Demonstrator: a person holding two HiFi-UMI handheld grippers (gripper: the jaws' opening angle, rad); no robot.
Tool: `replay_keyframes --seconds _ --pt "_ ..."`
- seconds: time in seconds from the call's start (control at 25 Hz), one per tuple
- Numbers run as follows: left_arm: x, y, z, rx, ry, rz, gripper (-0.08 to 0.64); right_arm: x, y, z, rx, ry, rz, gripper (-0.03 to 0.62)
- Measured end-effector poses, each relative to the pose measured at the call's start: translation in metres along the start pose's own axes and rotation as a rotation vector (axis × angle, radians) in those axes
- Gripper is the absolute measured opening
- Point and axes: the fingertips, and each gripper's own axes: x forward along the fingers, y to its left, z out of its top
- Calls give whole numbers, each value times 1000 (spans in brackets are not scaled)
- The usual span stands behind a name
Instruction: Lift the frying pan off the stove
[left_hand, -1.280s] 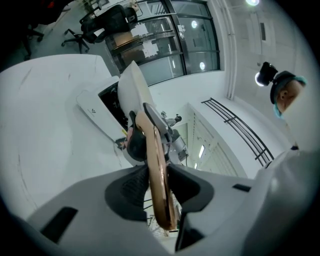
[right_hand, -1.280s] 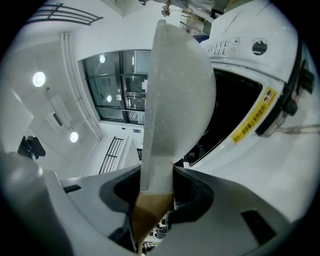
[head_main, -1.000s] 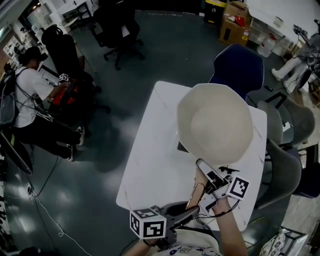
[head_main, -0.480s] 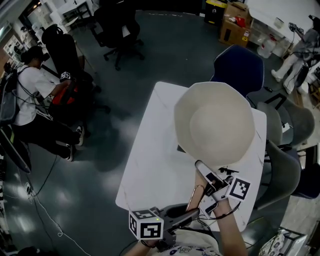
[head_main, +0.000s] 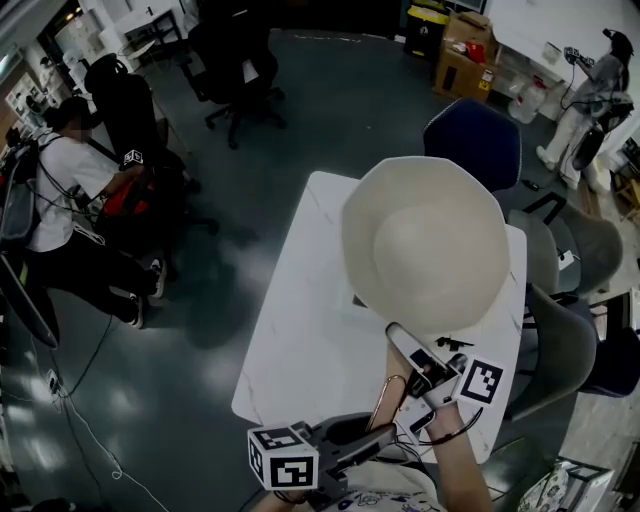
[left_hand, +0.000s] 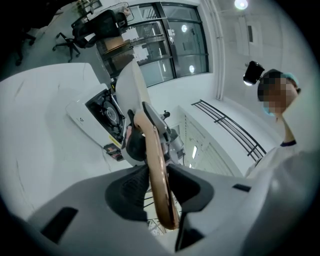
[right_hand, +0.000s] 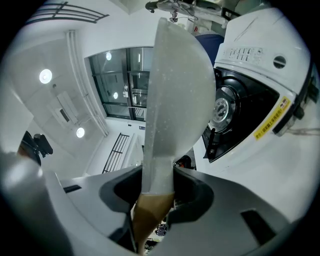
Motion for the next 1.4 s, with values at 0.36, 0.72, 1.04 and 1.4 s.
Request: replay_keyframes --seconds 0.36,0.72,1.04,1.4 --pt "-8 -9 -5 8 -1 -4 124 -4 10 -9 -7 7 10 166" --pt "-12 -15 -4 -3 -2 -24 124 0 18 -15 -22 27 10 166" --pt "-16 -19 -2 -22 -2 -44 124 4 21 -20 -10 37 15 166" --pt "-23 -20 -3 -15 -1 -37 124 9 22 -28 2 54 19 166"
